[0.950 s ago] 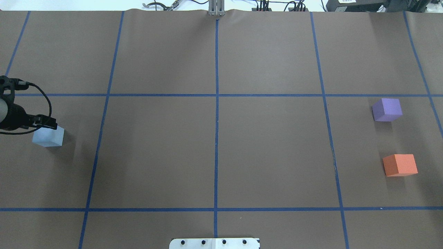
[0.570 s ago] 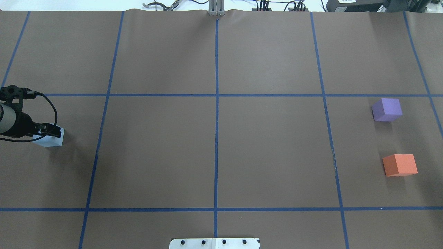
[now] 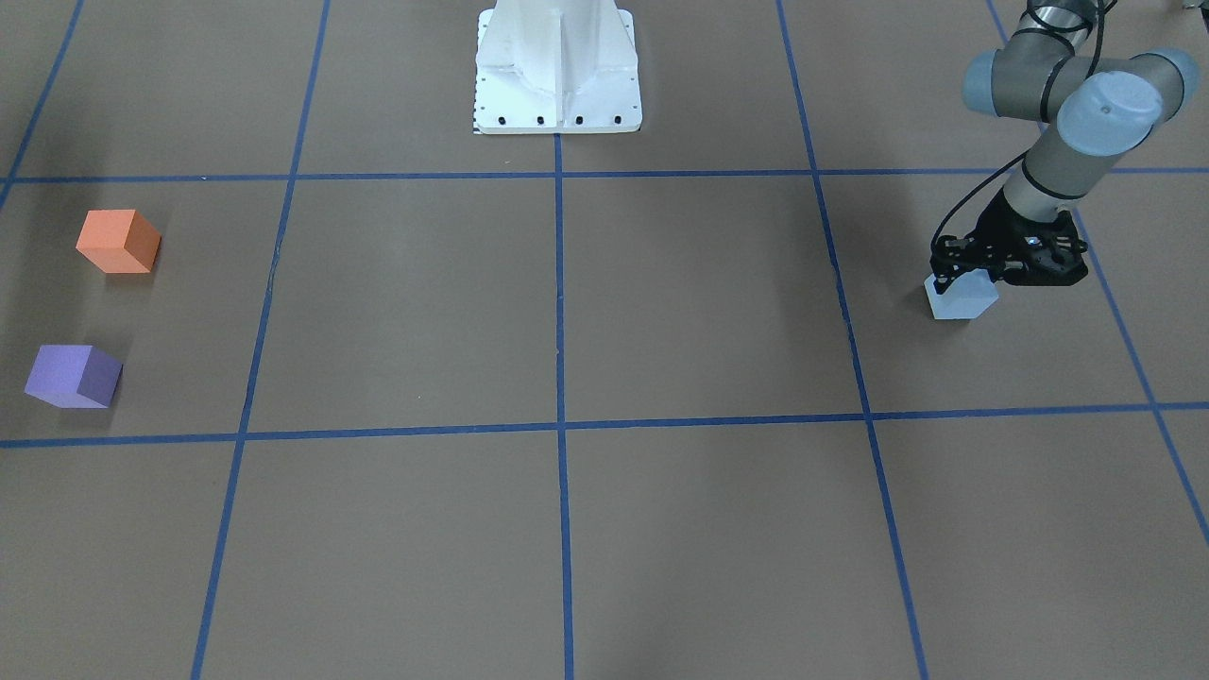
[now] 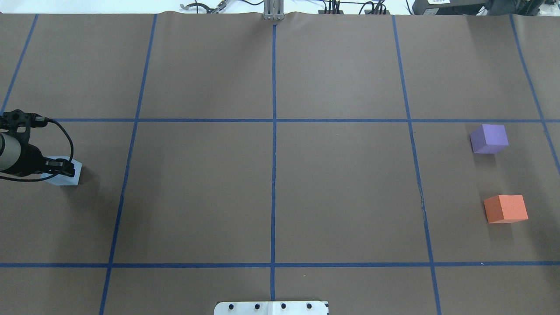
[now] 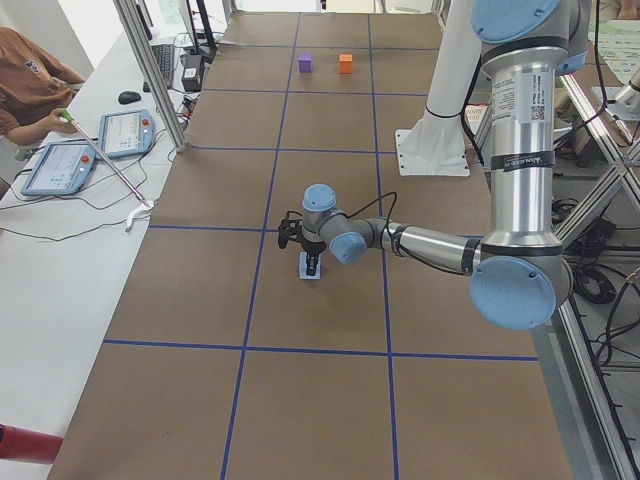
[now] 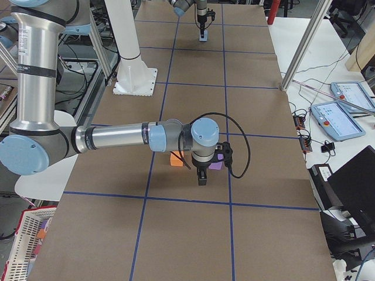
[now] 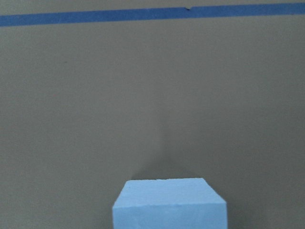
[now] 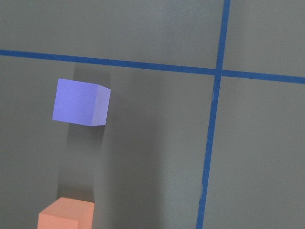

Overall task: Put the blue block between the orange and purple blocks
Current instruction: 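Carry the light blue cube with the left gripper to the table center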

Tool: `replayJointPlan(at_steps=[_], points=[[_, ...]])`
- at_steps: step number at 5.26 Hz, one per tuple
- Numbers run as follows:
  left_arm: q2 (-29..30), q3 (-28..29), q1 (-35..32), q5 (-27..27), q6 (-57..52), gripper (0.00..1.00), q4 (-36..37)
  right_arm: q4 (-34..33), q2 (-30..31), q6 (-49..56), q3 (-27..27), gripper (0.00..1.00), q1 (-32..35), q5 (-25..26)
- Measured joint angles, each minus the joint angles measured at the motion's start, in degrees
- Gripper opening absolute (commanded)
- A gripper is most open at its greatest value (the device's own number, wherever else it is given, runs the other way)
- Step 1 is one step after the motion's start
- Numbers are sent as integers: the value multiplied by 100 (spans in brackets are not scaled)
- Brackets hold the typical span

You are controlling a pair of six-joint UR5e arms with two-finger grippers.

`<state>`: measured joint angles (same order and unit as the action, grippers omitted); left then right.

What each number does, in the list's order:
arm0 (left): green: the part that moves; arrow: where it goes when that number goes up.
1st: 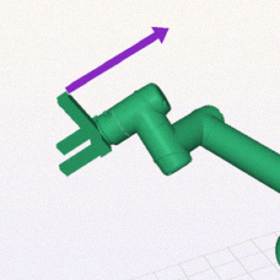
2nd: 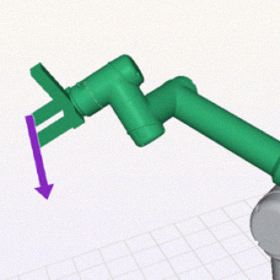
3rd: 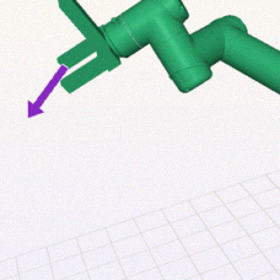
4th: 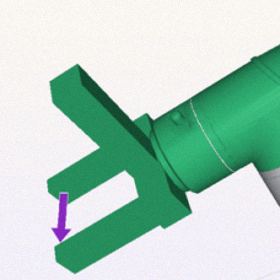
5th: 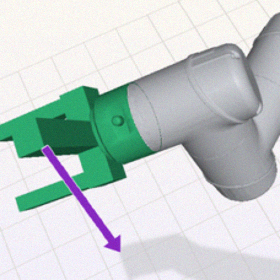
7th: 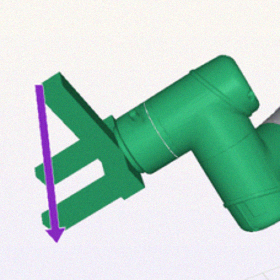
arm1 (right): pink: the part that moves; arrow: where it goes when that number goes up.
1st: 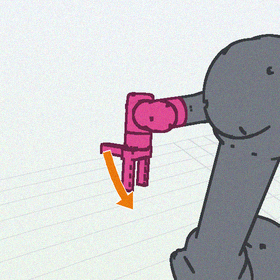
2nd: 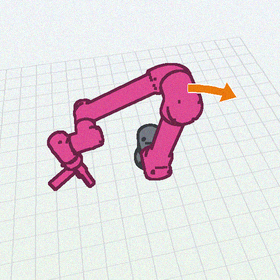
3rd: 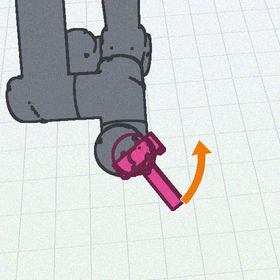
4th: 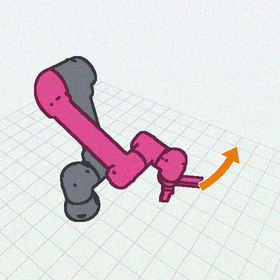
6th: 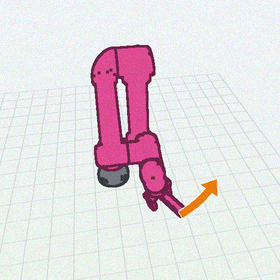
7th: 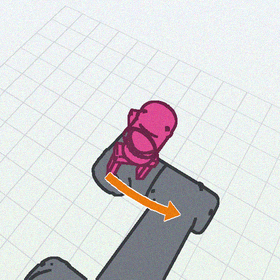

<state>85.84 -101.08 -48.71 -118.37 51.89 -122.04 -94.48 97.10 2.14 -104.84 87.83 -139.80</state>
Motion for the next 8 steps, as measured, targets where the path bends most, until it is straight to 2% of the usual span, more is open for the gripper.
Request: replayJointPlan(at_steps=[1, 2, 3, 4, 6, 8], points=[[66, -397, -134, -198, -3, 0, 417, 0, 1, 4, -5, 100, 4, -5], [397, -902, -264, -272, 2, 0, 1262, 0, 0, 3, -6, 100, 5, -10], [1080, -1222, -323, -286, 52, 0, 2278, 0, -5, -1, -6, 100, 6, -20], [1958, -1251, -287, -284, 323, 0, 3045, 0, -20, -6, -9, 100, 3, -37], [3580, -825, 399, -76, 1337, 0, 3779, 7, -36, -1, -30, 100, 4, -30], [5176, 432, 1082, 605, 1744, 0, 4128, 9, -78, -1, -63, 100, 2, -28]])
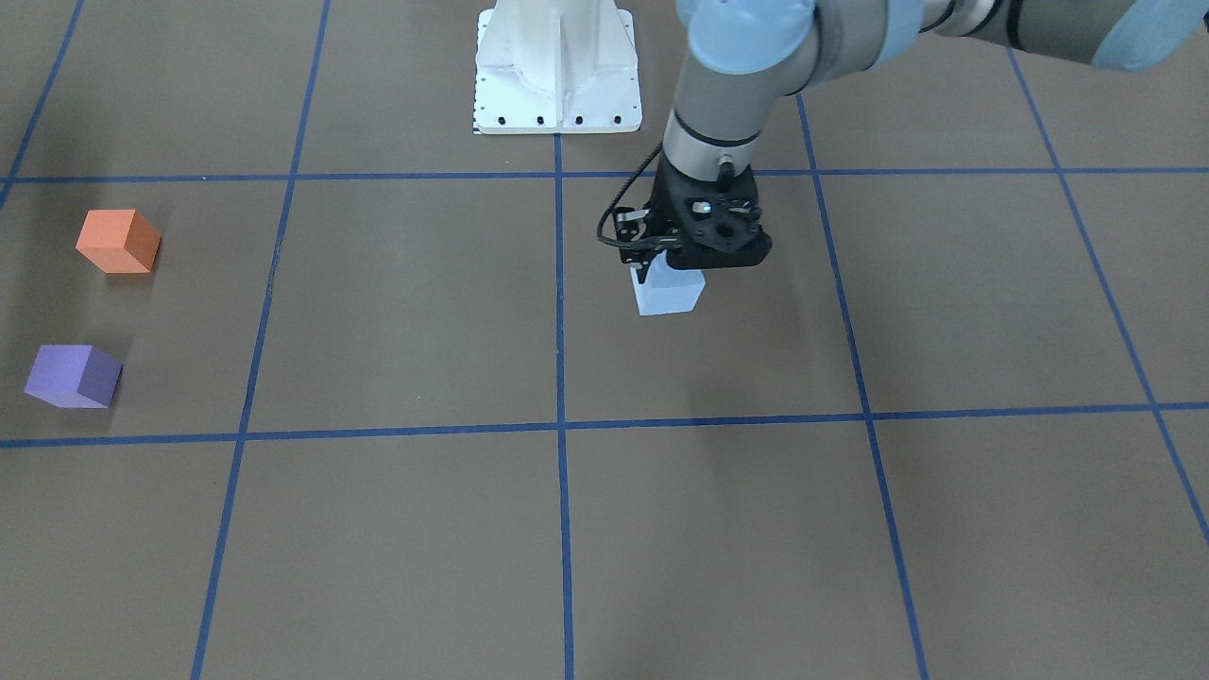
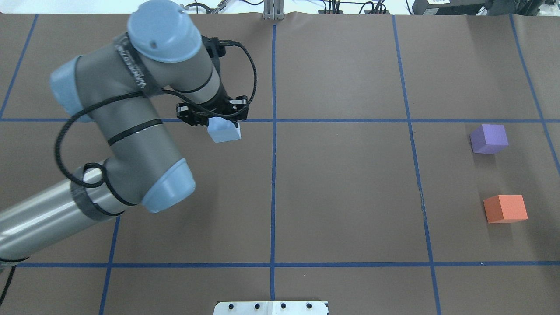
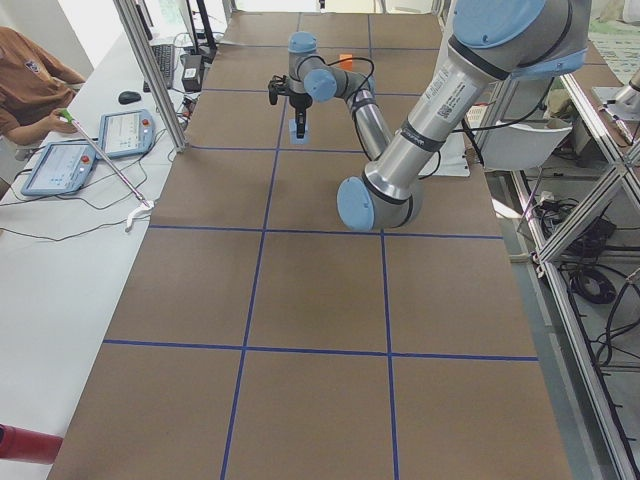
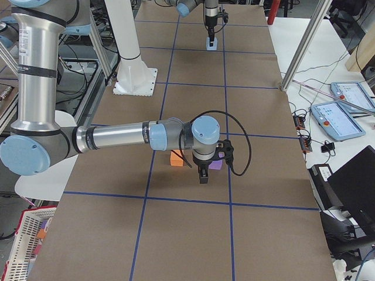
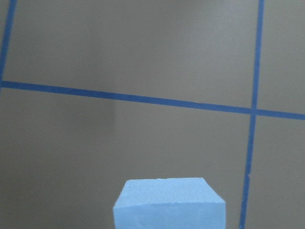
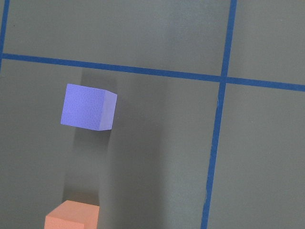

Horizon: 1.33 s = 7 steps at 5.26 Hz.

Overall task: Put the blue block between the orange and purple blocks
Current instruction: 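Carry the light blue cube with the left gripper to the table center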

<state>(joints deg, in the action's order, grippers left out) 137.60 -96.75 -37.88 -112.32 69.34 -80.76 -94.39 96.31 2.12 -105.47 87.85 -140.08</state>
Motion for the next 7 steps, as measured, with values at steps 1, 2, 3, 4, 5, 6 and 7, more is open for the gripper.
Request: replayJointPlan(at_steps=[1, 2, 3, 4, 5, 6, 7], points=[[486, 608, 241, 292, 131, 0, -101, 0, -19, -1, -18, 100, 2, -1], [698, 1158, 432, 606, 173, 0, -535, 0, -26, 1, -36, 100, 4, 1], [760, 1689, 551, 741, 183, 0, -1149, 0, -31, 3, -41, 100, 4, 6], [776, 2020, 658, 795, 182, 0, -1514, 0, -31, 2, -43, 100, 4, 7], [781, 2166, 750, 853, 170, 19, -1619, 0, -30, 3, -58, 100, 4, 7], [784, 2250, 812, 907, 150, 43, -1646, -3, -30, 0, -82, 100, 4, 5], [783, 2308, 844, 925, 137, 51, -1651, -7, -27, -1, -103, 100, 4, 0]])
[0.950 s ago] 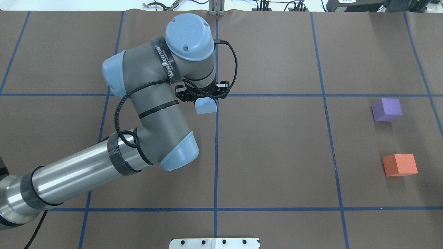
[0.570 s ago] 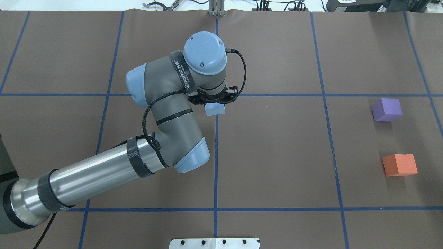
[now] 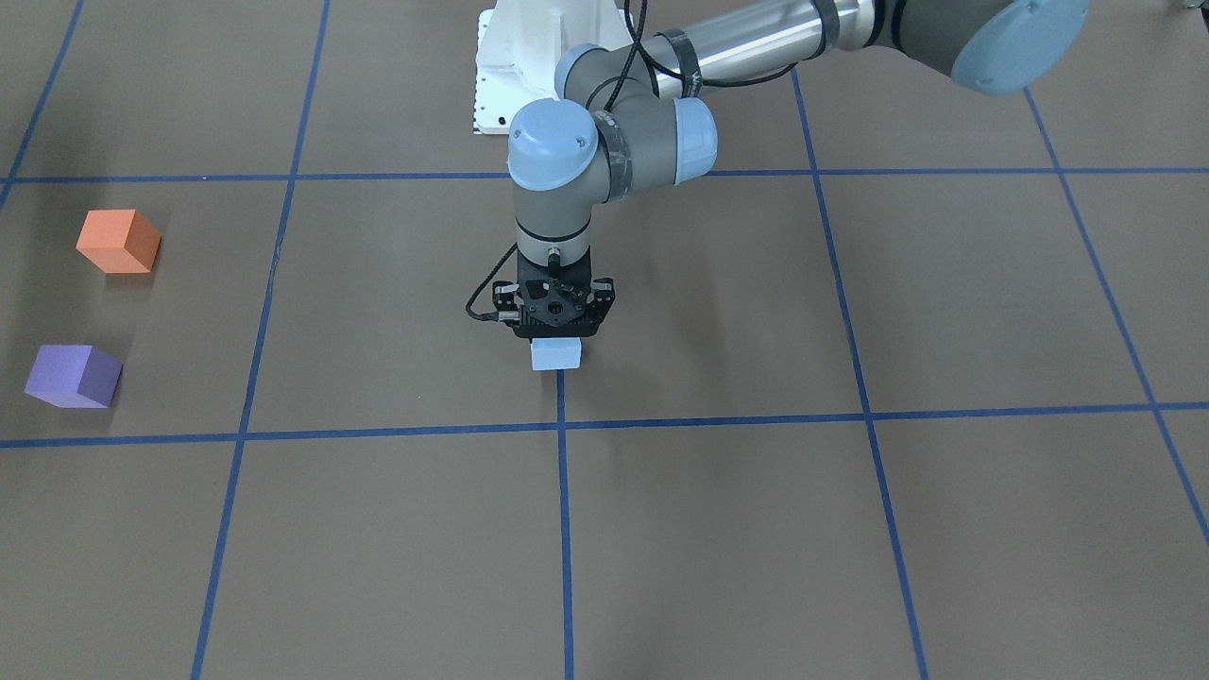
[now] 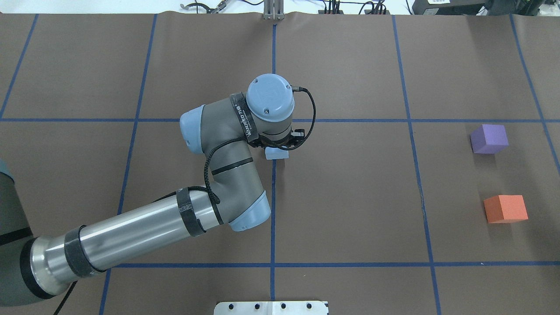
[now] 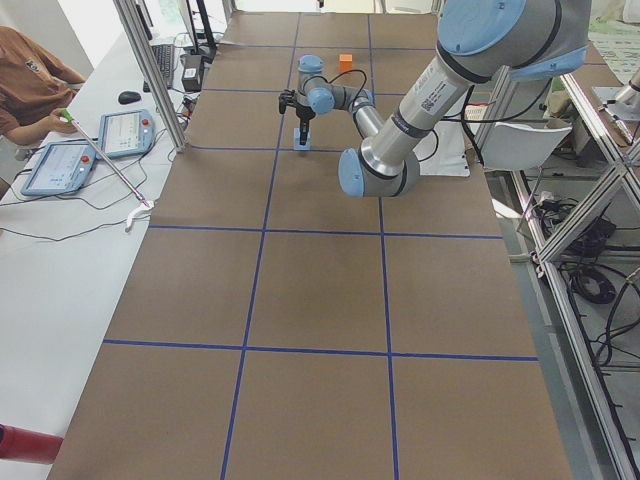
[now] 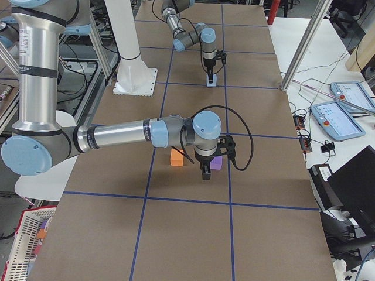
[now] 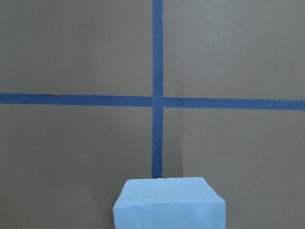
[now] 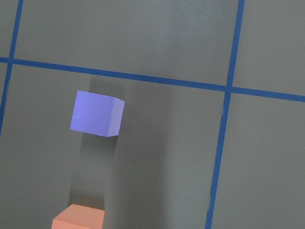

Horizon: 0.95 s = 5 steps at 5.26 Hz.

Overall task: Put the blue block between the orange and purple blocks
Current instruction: 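Carry the light blue cube with the left gripper to the table center, then open the left gripper and lift it off the light blue cube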

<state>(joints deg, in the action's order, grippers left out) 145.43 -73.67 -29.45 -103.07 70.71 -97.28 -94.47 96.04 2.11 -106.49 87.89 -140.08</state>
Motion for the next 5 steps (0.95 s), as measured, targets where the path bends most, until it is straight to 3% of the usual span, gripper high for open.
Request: replayJointPlan(at_steps=[1, 2, 5], points=[[-8, 40, 17, 5, -4, 79, 2, -1, 1, 2, -27, 100, 0, -7], [-12, 50, 14, 5, -7, 100, 14, -2, 2, 4, -60, 100, 0, -16], [-12, -231, -219, -69, -23, 100, 201, -97, -185, 5, -155, 100, 28, -32]])
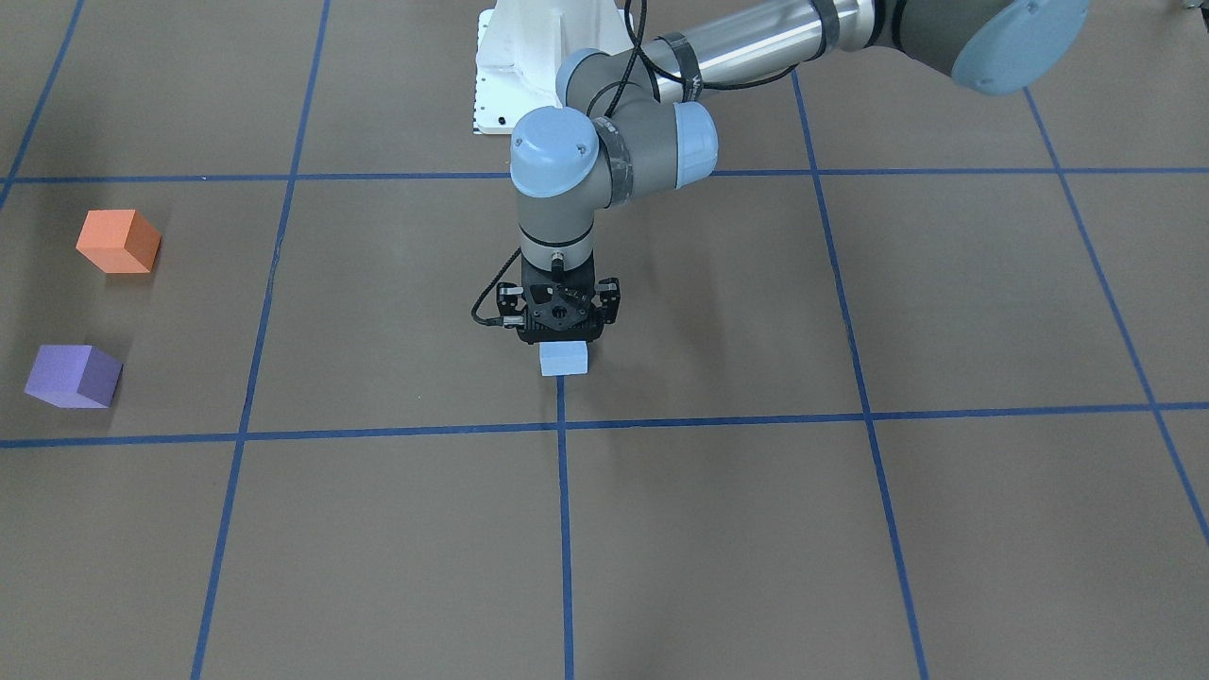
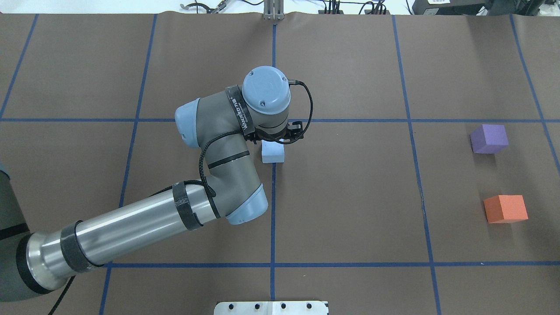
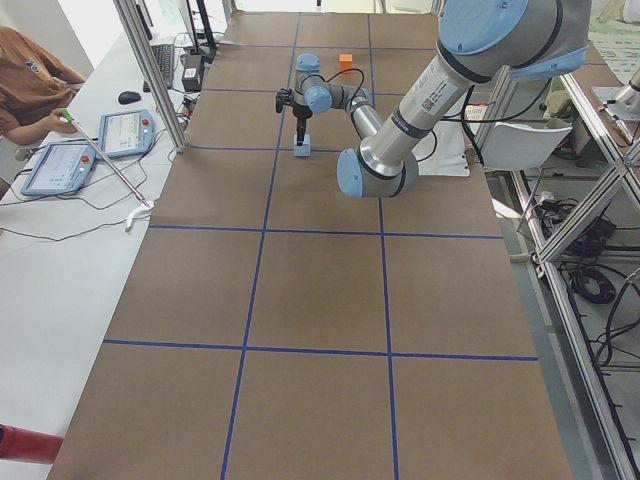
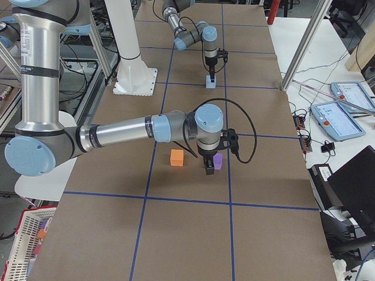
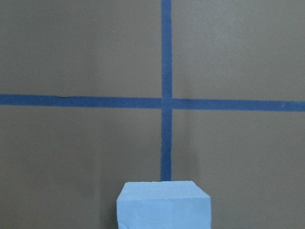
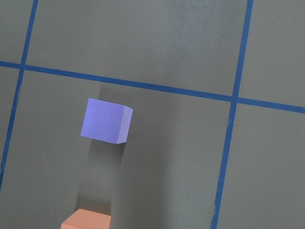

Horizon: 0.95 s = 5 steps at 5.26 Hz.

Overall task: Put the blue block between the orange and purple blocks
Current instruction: 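Open the left gripper and lift it off the light blue cube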

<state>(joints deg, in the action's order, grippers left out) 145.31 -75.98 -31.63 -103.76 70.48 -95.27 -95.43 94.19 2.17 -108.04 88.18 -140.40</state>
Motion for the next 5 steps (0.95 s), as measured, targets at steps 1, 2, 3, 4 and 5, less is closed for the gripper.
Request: replayJointPlan(at_steps=[1, 2, 3, 4, 5], points=[[-3, -259, -199, -181, -42, 100, 292, -396, -220, -4, -201, 100, 58, -19], [-20, -644, -438, -433, -299, 100, 747, -1426, -831, -8, -540, 100, 95, -8], [-189, -1149, -608, -553, -709, 100, 1221, -2735, -1734, -47, -872, 100, 9, 79], [-686, -1786, -784, -607, -1087, 100, 1466, -3663, -2626, -448, -1062, 100, -310, 241], [-1359, -2435, -1050, -721, -1532, 100, 1543, -3975, -3333, -1291, -1089, 100, -883, 427]])
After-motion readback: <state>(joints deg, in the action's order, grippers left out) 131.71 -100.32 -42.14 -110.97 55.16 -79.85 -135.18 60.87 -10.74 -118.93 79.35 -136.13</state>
